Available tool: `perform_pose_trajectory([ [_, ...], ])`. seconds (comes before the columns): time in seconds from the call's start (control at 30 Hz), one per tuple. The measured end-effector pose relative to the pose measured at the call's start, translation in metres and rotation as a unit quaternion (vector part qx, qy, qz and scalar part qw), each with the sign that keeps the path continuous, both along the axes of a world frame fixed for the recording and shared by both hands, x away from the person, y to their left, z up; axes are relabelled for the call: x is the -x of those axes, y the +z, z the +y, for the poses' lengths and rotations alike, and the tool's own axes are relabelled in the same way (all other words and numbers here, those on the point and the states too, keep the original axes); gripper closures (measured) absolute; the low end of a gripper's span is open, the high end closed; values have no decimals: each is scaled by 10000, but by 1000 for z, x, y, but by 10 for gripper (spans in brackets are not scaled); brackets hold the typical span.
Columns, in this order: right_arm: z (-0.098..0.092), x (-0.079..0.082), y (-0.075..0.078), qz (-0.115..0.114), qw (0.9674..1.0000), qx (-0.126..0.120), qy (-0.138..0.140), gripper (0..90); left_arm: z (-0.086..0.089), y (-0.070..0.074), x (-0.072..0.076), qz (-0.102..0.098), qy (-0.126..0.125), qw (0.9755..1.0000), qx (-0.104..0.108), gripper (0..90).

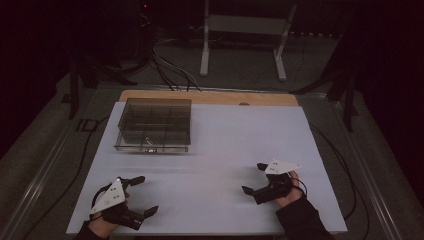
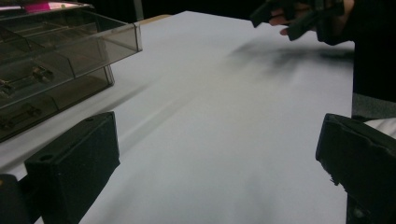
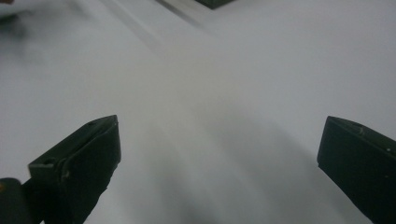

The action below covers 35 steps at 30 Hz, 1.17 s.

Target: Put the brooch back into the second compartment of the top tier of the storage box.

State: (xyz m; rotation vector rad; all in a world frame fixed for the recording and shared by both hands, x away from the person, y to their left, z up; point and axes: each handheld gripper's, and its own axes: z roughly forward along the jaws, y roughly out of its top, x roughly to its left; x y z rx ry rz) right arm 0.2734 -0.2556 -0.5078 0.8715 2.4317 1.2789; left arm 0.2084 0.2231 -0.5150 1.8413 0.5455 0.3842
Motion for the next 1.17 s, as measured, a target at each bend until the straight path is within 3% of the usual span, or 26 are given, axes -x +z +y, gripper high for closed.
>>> perform_pose_trajectory([
  [0.1,-8,5,-3,-3,9999,77,-113,0,0,-1,0,9,-9,10000,-15,6],
  [0.17,-21,9,-6,-60,9991,210,-362,0,0,0,0,12,-8,10000,0,6],
  [0.57,-62,29,-11,89,9963,8,-854,0,1,0,-1,20,-7,10000,36,6],
  [0.9,-66,20,-16,144,9958,-102,-900,0,0,-1,0,12,1,10000,1,6],
  [1.17,-55,16,-17,137,9971,52,-744,0,1,-1,2,44,46,10000,11,6],
])
